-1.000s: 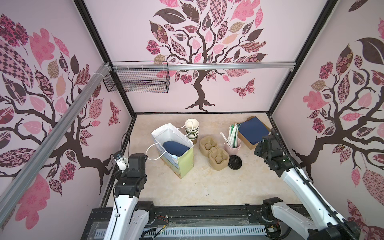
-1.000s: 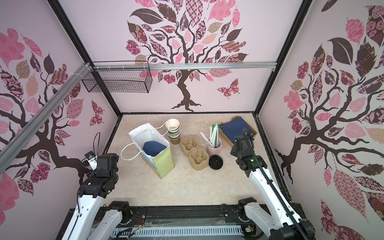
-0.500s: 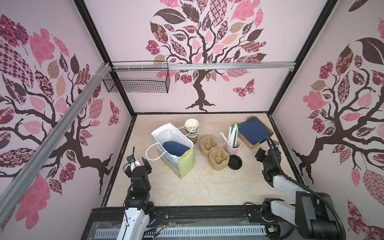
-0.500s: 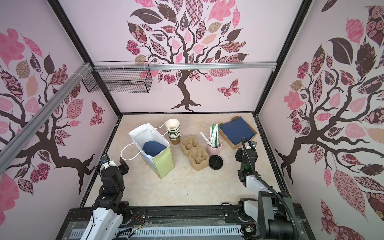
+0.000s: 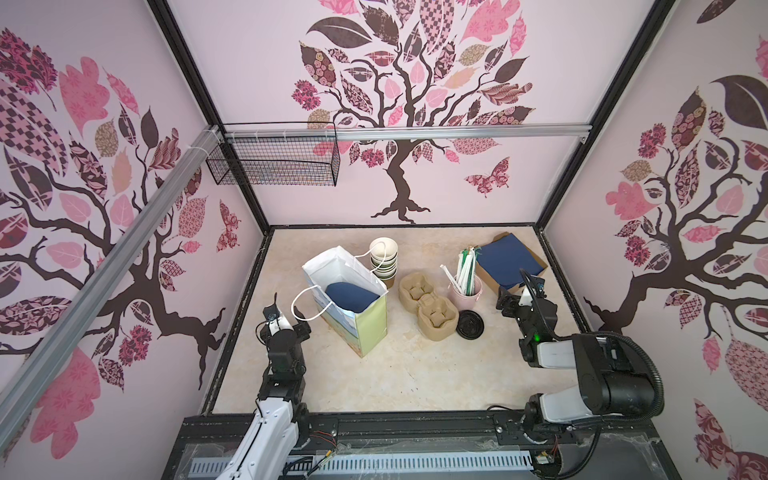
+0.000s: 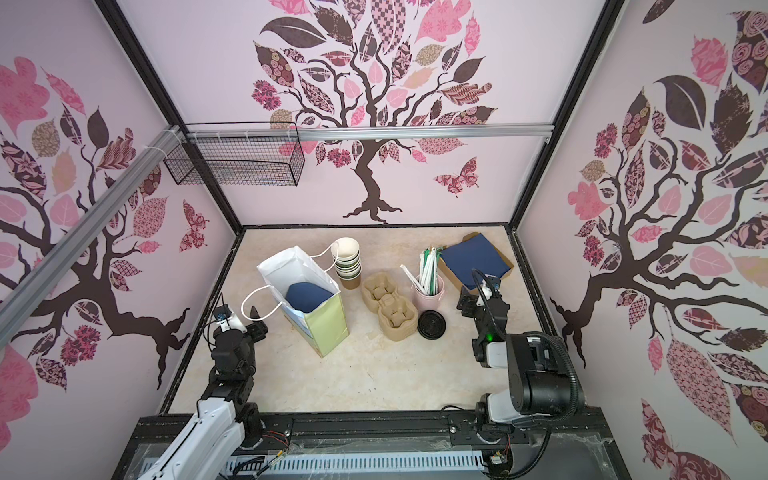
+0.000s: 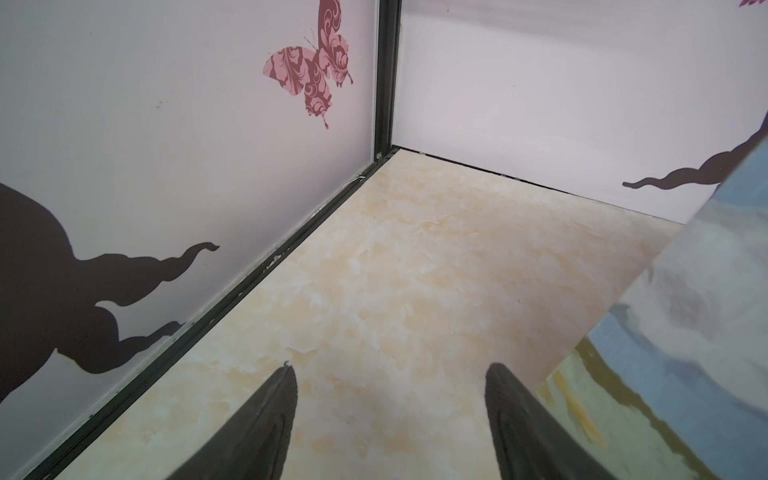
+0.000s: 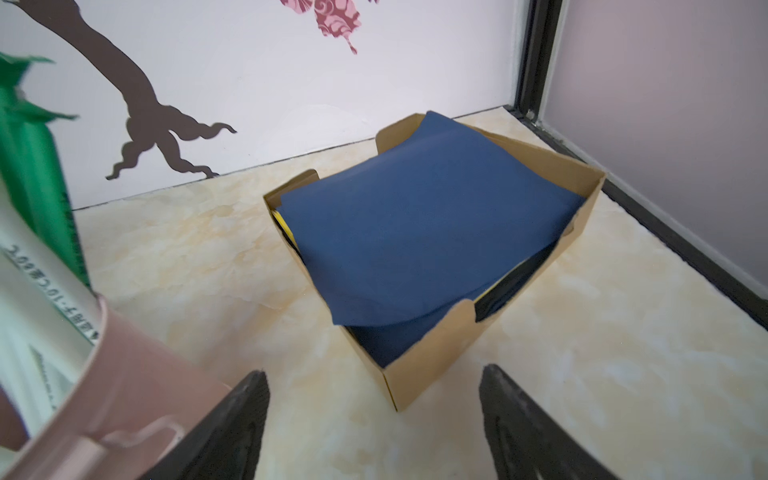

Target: Pack the takeout coffee

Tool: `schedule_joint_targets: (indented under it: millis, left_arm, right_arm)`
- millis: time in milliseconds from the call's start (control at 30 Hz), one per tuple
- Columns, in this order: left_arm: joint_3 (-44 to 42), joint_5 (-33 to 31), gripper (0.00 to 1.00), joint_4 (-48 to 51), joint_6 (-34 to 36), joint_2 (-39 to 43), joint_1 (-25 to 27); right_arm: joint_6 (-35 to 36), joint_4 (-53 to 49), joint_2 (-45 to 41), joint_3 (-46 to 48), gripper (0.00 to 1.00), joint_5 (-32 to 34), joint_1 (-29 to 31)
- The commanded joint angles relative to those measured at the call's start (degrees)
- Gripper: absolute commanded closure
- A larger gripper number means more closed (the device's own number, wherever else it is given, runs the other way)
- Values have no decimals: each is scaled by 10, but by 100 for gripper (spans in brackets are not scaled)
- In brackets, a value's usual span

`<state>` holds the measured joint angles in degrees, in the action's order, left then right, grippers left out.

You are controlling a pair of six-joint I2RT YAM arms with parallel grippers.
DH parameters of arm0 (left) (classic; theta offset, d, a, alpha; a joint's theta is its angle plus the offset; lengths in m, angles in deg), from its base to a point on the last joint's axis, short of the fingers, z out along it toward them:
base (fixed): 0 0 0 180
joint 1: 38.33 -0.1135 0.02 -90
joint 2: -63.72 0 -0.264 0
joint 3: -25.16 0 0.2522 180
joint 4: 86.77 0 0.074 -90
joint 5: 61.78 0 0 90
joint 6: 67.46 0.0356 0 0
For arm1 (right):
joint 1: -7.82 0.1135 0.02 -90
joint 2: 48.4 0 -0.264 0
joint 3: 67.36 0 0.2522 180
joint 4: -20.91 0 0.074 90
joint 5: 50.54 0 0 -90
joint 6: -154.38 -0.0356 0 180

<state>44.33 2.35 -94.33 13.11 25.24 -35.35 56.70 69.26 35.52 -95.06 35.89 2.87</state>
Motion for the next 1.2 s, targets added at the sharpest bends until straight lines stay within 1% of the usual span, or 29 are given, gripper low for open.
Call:
schedule_joint_targets:
  millis: [0,33,67,100,200,367,500,900,933,1033,1100,1167]
  left_arm:
    - [-19,15,25,-86,-1,-33,-3]
    - [-18,17,25,-103,1,-50,-3]
    - [-16,23,25,-121,4,-70,-3]
    - [-13,28,25,-134,6,-88,-3]
    - [5,53,25,-178,21,-156,-3]
    - [37,90,25,-255,53,-268,-3]
    - [66,109,25,-278,82,-327,-3]
    - [96,122,25,-425,79,-511,-12]
    - [104,118,25,-420,74,-516,-14]
    - [124,108,25,-353,54,-501,-23]
    - [130,107,24,-355,47,-508,-30]
    - [134,111,24,-342,46,-505,-30]
  right_arm:
    - [12,55,17,4,10,8,14]
    - [14,87,36,11,10,22,23]
    - [15,132,59,16,1,20,22]
    - [17,137,70,12,0,18,24]
    - [19,68,47,-4,0,22,26]
    - [21,67,48,-6,0,33,31]
    - [25,60,48,-10,0,52,40]
    - [26,55,48,-12,0,55,42]
    - [27,54,48,-13,0,57,42]
    - [28,52,48,-14,0,62,45]
    - [30,43,50,-20,0,68,47]
    - [42,19,56,-35,0,104,66]
